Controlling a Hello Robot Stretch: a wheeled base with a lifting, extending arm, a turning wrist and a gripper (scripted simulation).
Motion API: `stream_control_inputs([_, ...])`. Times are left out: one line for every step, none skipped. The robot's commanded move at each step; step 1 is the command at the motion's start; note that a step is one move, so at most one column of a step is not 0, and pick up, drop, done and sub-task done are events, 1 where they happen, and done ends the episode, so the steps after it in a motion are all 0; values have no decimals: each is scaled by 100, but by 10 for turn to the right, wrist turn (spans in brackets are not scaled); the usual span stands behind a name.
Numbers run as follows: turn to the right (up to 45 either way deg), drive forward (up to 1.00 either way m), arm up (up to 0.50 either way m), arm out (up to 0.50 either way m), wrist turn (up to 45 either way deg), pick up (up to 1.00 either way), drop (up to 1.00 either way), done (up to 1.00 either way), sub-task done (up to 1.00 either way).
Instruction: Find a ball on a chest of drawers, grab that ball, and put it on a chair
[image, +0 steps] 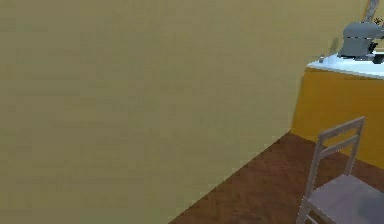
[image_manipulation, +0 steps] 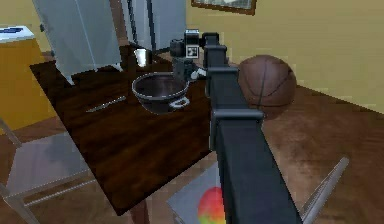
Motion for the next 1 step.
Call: stream_control_inputs([0,0,0,0,210,0,0,0,0])
